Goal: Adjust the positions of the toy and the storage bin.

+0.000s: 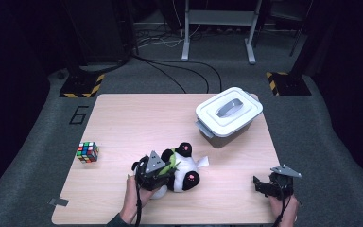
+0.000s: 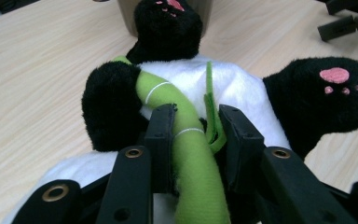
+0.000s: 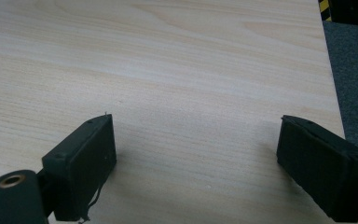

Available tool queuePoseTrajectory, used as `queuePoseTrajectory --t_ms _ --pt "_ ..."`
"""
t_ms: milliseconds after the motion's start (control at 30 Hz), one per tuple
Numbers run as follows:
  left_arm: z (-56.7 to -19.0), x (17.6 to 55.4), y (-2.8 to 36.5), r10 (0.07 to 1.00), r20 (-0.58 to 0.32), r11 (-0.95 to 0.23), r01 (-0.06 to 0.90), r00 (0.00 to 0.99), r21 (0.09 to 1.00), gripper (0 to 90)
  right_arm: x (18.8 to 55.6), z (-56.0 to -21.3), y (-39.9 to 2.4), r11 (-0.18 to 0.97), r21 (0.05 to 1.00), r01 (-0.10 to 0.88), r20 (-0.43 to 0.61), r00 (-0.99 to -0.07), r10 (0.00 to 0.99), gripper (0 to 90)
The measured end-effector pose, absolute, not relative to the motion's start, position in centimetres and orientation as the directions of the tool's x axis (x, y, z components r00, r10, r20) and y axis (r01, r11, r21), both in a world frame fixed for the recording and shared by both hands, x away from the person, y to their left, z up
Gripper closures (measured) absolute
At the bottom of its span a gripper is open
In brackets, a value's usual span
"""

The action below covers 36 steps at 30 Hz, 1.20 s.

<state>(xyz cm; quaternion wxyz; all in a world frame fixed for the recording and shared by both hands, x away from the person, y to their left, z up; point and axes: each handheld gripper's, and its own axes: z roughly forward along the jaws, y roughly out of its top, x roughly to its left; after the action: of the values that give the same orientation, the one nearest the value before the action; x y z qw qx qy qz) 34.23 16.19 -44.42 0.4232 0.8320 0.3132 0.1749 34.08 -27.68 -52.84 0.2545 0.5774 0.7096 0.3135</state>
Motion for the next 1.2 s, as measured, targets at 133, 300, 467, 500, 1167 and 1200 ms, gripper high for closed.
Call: queuePoseTrajectory --t_ms 133,300,467,500,1167,1200 --pt "-43.9 35.0 17.7 0.618 0.037 -0.487 0.346 0.785 0.802 68.8 34.1 -52.8 -27.7 0.137 0.739 0.660 0.001 -0.204 0.979 10.9" --pt "-43.2 35.9 19.4 0.603 0.067 -0.530 0.336 0.795 0.779 69.3 34.1 -52.8 -27.7 0.137 0.738 0.660 0.001 -0.203 0.979 10.9" --pt "-42.7 37.0 21.1 0.609 0.089 -0.549 0.338 0.788 0.765 69.5 34.1 -52.8 -27.7 0.136 0.739 0.660 0.001 -0.203 0.979 11.0" --pt "-42.7 37.0 21.1 0.609 0.089 -0.549 0.338 0.788 0.765 69.5 34.1 -52.8 -27.7 0.136 0.739 0.660 0.001 -0.203 0.979 11.0" --pt "-40.6 41.6 26.2 0.581 0.186 -0.596 0.258 0.793 0.761 69.0 34.1 -52.8 -27.7 0.135 0.738 0.662 0.001 -0.201 0.980 11.0" --pt "-40.8 41.9 26.4 0.582 0.180 -0.590 0.260 0.793 0.764 68.9 34.1 -52.8 -27.7 0.133 0.737 0.662 0.002 -0.200 0.980 11.0"
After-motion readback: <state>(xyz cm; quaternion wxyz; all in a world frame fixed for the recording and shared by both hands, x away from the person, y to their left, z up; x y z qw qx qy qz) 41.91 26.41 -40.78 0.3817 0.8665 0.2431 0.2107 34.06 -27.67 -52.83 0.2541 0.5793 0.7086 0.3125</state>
